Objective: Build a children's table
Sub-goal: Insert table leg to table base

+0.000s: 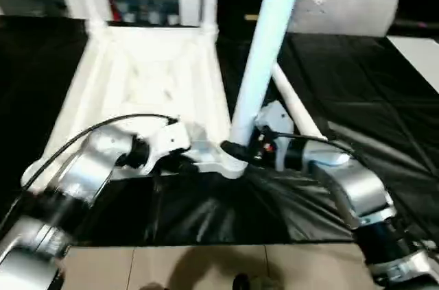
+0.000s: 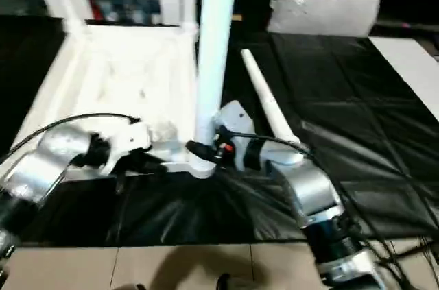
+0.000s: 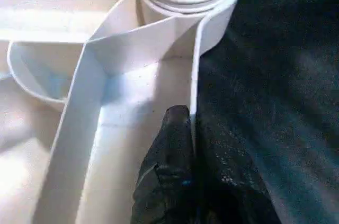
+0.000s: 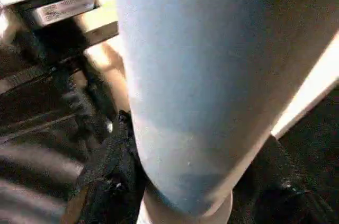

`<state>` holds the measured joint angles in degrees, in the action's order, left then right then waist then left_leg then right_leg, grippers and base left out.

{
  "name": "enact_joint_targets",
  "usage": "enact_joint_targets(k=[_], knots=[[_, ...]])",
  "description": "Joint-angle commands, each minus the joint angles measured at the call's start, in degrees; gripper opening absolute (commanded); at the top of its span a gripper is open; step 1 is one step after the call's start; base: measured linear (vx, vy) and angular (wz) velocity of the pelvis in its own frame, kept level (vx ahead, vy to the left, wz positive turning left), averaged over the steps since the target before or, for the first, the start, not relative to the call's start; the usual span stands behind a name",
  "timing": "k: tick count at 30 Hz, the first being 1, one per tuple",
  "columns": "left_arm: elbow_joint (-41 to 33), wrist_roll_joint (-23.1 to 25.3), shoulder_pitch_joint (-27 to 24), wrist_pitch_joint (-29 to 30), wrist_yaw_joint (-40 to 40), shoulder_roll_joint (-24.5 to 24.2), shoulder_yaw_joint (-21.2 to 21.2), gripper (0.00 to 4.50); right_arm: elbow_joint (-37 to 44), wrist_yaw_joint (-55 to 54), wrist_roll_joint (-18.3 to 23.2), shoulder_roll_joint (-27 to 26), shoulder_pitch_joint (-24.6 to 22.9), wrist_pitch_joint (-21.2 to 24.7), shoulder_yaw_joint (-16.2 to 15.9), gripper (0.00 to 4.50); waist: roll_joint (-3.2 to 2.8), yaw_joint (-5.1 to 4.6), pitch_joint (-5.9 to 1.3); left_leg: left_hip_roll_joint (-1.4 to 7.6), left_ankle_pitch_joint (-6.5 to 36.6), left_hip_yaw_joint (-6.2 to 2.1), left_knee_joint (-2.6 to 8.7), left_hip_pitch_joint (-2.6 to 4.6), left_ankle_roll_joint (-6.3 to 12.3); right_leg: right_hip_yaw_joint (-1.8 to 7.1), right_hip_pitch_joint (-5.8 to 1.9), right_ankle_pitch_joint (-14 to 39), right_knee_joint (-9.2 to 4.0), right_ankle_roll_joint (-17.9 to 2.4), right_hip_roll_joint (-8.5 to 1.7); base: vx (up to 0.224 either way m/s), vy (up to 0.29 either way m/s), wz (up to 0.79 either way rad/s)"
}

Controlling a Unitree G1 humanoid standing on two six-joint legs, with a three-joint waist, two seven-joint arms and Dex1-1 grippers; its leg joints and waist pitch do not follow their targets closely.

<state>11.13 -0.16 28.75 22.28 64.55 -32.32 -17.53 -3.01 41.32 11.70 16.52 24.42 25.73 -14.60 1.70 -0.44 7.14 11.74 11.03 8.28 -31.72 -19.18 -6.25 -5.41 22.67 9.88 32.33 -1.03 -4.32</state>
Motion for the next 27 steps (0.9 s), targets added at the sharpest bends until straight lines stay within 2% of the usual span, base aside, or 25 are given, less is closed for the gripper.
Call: enact_joint_targets(k=[1, 3, 5, 6, 7, 8, 9, 10, 11, 12, 13, 14, 16, 18, 19, 20, 21, 22, 25, 26, 27], knots=[[-10.4, -2.8, -2.5, 9.1, -7.1, 2.3, 4.3, 0.0, -8.1, -6.6, -3.5, -1.0, -3.8, 7.2, -1.3, 1.88, -1.03, 0.0, -1.75, 1.24, 22.5, -0.98, 4.85, -1.23, -0.33, 2.57, -2.0, 34.7, -4.82, -5.6, -4.02, 0.0, 0.0, 0.0], [-17.7, -2.9, -5.1, 14.8, -9.3, 4.4, 4.4, 0.0, -9.7, -10.6, -3.6, -3.5, -2.8, 7.9, 0.9, 1.88, -1.2, -0.84, -1.69, 1.23, 21.2, -0.93, 4.9, -1.6, -0.21, 2.66, -1.92, 30.7, -4.52, -7.0, -3.68, 0.0, 0.0, 0.0], [-22.3, -2.4, -6.2, 18.3, -10.4, 6.3, 3.7, 0.0, -11.4, -12.8, -3.9, -5.2, -1.6, 7.8, 2.1, 1.88, -1.15, -1.32, -2.09, 1.27, 19.8, -0.51, 4.57, -1.31, 0.1, 3.03, -1.74, 26.8, -4.22, -8.7, -3.62, 0.0, 0.0, 0.0], [-24.3, -1.7, -6.2, 19.9, -10.7, 7.4, 2.6, 0.0, -12.6, -13.8, -3.8, -6.1, -0.7, 7.8, 2.7, 1.88, -1.14, -1.37, -2.46, 1.01, 18.1, -0.14, 4.24, -1.07, 0.8, 3.13, -1.71, 24.3, -4.25, -9.5, -3.37, 0.0, 0.0, 0.0], [-27.0, -1.1, -6.1, 22.6, -11.5, 8.6, 1.3, 0.0, -13.7, -14.7, -3.5, -7.2, 0.3, 8.2, 3.3, 1.88, -1.34, -1.4, -2.56, 1.12, 16.8, -0.05, 4.23, -0.99, 0.9, 3.25, -1.7, 22.2, -3.96, -10.3, -3.37, 0.0, 0.0, 0.0], [-27.0, -1.1, -6.1, 22.6, -11.5, 8.6, 1.3, 0.0, -13.7, -14.7, -3.5, -7.2, 0.3, 8.2, 3.3, 1.88, -1.32, -1.46, -2.59, 1.11, 14.8, 0.14, 4.16, -1.21, 1.32, 3.27, -1.85, 19.4, -3.84, -11.4, -3.28, 0.0, 0.0, 0.0], [-28.4, -0.7, -6.0, 24.6, -12.5, 9.5, 0.5, 0.0, -14.0, -15.1, -3.4, -7.6, 0.7, 8.3, 3.2, 1.88, -1.29, -1.11, -2.83, 1.16, 12.9, 0.53, 3.86, -0.86, 1.7, 3.39, -1.82, 16.7, -3.67, -12.2, -3.17, 0.0, 0.0, 0.0], [-29.4, -0.7, -5.9, 26.2, -13.4, 9.9, 0.2, 0.0, -14.0, -15.3, -3.4, -7.8, 0.9, 8.5, 3.1, 1.88, -1.04, -0.96, -3.04, 1.18, 11.5, 0.69, 3.69, -0.92, 2.03, 3.46, -1.97, 15.0, -3.44, -12.7, -3.21, 0.0, 0.0, 0.0], [-29.1, 0.2, -5.5, 26.7, -14.8, 10.2, 0.0, 0.0, -13.5, -15.1, -3.3, -8.1, 0.9, 9.0, 2.8, 1.88, -1.14, -0.31, -3.23, 1.13, 7.8, 0.92, 3.45, -1.08, 2.59, 3.56, -2.17, 11.5, -2.98, -13.4, -3.14, 0.053, -0.019, 0.07], [-28.3, 1.6, -5.0, 27.4, -17.0, 10.0, -0.2, 0.0, -12.6, -14.8, -3.0, -8.4, 0.6, 9.8, 2.4, 1.88, -1.33, 0.18, -3.65, 1.09, 3.1, 1.03, 3.05, -1.06, 3.35, 3.65, -2.34, 5.3, -2.1, -14.6, -2.94, 0.053, -0.019, 0.07], [-27.7, 2.1, -4.8, 27.2, -17.5, 9.7, -0.3, 0.0, -12.2, -14.7, -2.8, -8.4, 0.4, 10.1, 2.2, 1.88, -1.31, 0.33, -3.67, 0.99, 1.0, 1.05, 2.93, -1.3, 3.68, 3.65, -2.53, 2.2, -1.65, -15.0, -2.73, 0.056, -0.026, 0.03], [-27.3, 2.5, -4.6, 27.3, -18.2, 9.4, -0.2, 0.0, -12.0, -14.6, -2.9, -8.5, 0.2, 10.1, 2.0, 1.88, -1.4, 0.73, -3.58, 0.96, -0.5, 1.11, 2.88, -1.23, 4.26, 3.55, -2.6, -0.9, -1.45, -15.6, -2.72, 0.0, 0.0, 0.0], [-26.6, 3.0, -4.3, 27.4, -19.1, 9.2, 0.1, 0.0, -11.8, -14.5, -3.2, -8.5, 0.0, 10.0, 1.8, 1.88, -1.4, 0.83, -3.51, 0.95, 0.9, 1.08, 3.01, -1.26, 4.18, 3.47, -2.82, 0.3, -1.52, -15.8, -2.84, 0.0, 0.0, 0.0], [-26.4, 3.5, -4.0, 28.0, -20.0, 9.2, 0.6, 0.0, -11.8, -14.6, -3.2, -8.5, -0.2, 9.6, 1.9, 1.88, -1.54, 0.86, -3.26, 1.06, 5.8, 1.06, 3.27, -1.08, 2.74, 3.41, -2.71, 7.5, -2.27, -14.6, -2.97, 0.0, 0.0, 0.0], [-26.4, 3.6, -4.0, 28.0, -20.1, 9.2, 0.7, 0.0, -11.8, -14.6, -3.2, -8.5, -0.2, 9.4, 2.0, 1.88, -1.61, 0.91, -3.16, 1.07, 6.9, 1.07, 3.33, -1.03, 2.39, 3.46, -2.64, 9.5, -2.52, -14.0, -3.1, 0.0, 0.0, 0.0], [-26.5, 3.9, -4.5, 27.7, -20.4, 8.6, 0.8, 0.0, -11.4, -15.2, -2.9, -8.6, -0.5, 7.4, 3.1, 1.88, -1.49, 0.87, -3.47, 1.1, 7.7, 0.98, 3.26, -1.02, 1.91, 3.4, -2.75, 11.7, -2.58, -13.2, -3.11, 0.0, 0.0, 0.0], [-26.5, 3.9, -4.6, 27.6, -20.3, 8.5, 0.7, 0.0, -11.4, -15.3, -2.8, -8.6, -0.5, 7.1, 3.3, 1.88, -1.49, 0.91, -3.45, 1.06, 7.9, 1.0, 3.24, -1.02, 1.8, 3.41, -2.65, 12.4, -2.69, -12.9, -3.12, 0.0, 0.0, 0.0], [-26.4, 3.9, -5.0, 26.3, -19.9, 7.7, 0.2, 0.0, -11.2, -15.6, -2.4, -8.9, -0.6, 5.1, 4.3, 1.88, -1.73, 0.96, -3.79, 1.09, 7.8, 0.97, 3.13, -0.93, 1.62, 3.42, -2.64, 12.5, -2.67, -12.6, -3.12, 0.0, 0.0, 0.0], [-25.3, 3.0, -5.6, 21.7, -19.1, 6.6, -0.2, 0.0, -10.0, -15.5, 0.2, -10.2, -0.9, 0.7, 7.9, 1.88, -1.72, 1.05, -4.43, 1.05, 4.1, 0.92, 2.79, -1.08, 2.13, 3.44, -2.85, 6.6, -1.87, -13.5, -3.02, 0.0, 0.0, 0.0], [-23.9, 2.9, -5.9, 19.4, -18.9, 6.1, 0.2, 0.0, -8.3, -15.2, 2.4, -11.0, -1.2, -1.7, 10.4, 1.88, -1.73, 1.11, -5.06, 1.01, 1.8, 0.95, 2.49, -1.08, 2.72, 3.47, -3.17, 2.6, -1.26, -14.4, -2.93, 0.0, 0.0, 0.0], [-22.7, 2.8, -6.0, 16.4, -18.4, 5.6, 0.4, 0.0, -7.1, -15.0, 3.4, -11.3, -1.6, -3.4, 11.8, 1.88, -1.68, 1.2, -5.19, 0.98, 0.3, 1.02, 2.37, -1.11, 3.43, 3.48, -3.17, -0.2, -1.03, -15.1, -2.89, 0.0, 0.0, 0.0]])
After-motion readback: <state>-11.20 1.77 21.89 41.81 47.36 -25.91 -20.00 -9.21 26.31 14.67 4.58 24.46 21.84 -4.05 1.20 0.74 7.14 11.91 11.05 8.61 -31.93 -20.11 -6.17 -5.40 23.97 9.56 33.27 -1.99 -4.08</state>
